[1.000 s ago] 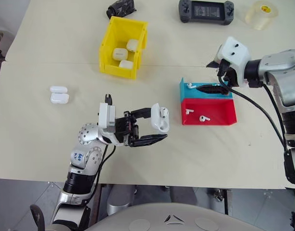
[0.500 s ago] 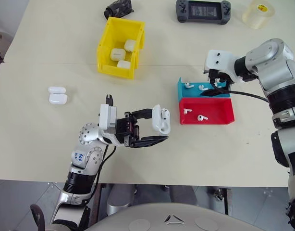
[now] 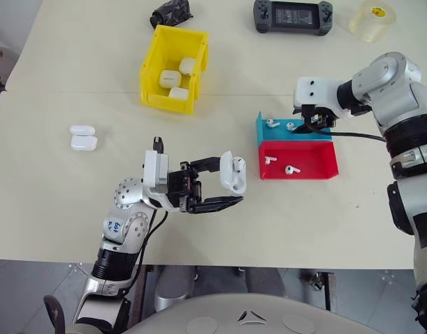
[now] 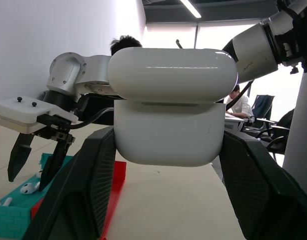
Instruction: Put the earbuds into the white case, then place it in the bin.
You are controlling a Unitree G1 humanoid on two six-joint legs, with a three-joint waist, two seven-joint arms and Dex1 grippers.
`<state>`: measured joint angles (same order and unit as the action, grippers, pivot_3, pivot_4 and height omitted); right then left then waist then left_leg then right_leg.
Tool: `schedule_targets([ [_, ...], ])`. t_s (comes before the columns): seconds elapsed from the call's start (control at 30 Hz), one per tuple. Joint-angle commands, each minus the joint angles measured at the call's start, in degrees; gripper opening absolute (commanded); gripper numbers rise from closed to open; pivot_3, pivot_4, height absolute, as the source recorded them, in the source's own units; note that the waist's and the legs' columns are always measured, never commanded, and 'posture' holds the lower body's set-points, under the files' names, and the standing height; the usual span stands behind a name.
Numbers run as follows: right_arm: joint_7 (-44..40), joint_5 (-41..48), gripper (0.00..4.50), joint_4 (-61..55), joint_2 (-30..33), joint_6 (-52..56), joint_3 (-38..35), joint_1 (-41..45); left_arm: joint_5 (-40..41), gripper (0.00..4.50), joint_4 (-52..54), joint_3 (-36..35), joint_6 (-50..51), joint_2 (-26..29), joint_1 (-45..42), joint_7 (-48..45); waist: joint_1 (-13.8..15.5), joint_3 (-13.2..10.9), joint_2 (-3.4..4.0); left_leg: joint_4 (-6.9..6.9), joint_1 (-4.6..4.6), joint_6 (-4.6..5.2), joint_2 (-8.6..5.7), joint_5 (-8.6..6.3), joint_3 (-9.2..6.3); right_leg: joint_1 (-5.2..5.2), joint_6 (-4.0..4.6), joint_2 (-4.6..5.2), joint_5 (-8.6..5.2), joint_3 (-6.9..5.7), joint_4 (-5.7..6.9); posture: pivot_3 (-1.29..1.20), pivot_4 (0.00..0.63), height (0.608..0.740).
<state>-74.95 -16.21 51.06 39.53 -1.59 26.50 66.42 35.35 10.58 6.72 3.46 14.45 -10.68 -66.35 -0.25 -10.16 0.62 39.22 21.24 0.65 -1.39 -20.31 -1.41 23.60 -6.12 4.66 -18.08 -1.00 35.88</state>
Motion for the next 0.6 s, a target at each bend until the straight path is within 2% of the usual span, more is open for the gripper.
schedule_targets([
  [0.03,-0.4,-1.1,2.59,0.6,-0.6,-0.9,-0.5,0.3,0.1,2.76,1.8,0.0,-0.9,0.2,0.0,0.0,0.0,0.0,0.0,0.0,-0.01,0.0,0.0,0.0,0.0,0.0,0.0,0.0,0.0,0.0,0.0,0.0,0.15,0.74],
  [0.17,-0.4,-1.3,2.59,1.4,-1.2,-1.2,-1.0,0.3,0.1,2.76,2.0,-0.1,-0.8,0.2,-0.1,0.2,0.0,0.0,0.0,0.0,-0.03,0.0,0.0,0.0,0.0,-0.01,0.0,0.0,0.0,0.0,0.02,0.0,0.15,0.74],
  [0.37,-0.5,-1.7,0.77,2.2,-1.9,-1.6,-1.2,0.1,0.3,2.76,2.5,-0.2,-0.4,0.7,0.0,0.5,-0.1,0.0,0.0,0.0,-0.05,-0.03,0.02,0.02,0.0,-0.01,0.0,-0.02,0.0,0.01,0.05,0.0,0.15,0.74],
  [0.6,-0.5,-1.9,0.77,1.8,-2.4,-1.4,-1.8,-0.4,0.5,2.76,2.7,-0.3,-0.3,1.1,0.1,0.8,-0.1,0.0,0.0,0.0,-0.05,-0.03,0.02,0.02,0.0,-0.01,0.01,-0.02,0.0,0.01,0.05,0.0,0.15,0.74],
])
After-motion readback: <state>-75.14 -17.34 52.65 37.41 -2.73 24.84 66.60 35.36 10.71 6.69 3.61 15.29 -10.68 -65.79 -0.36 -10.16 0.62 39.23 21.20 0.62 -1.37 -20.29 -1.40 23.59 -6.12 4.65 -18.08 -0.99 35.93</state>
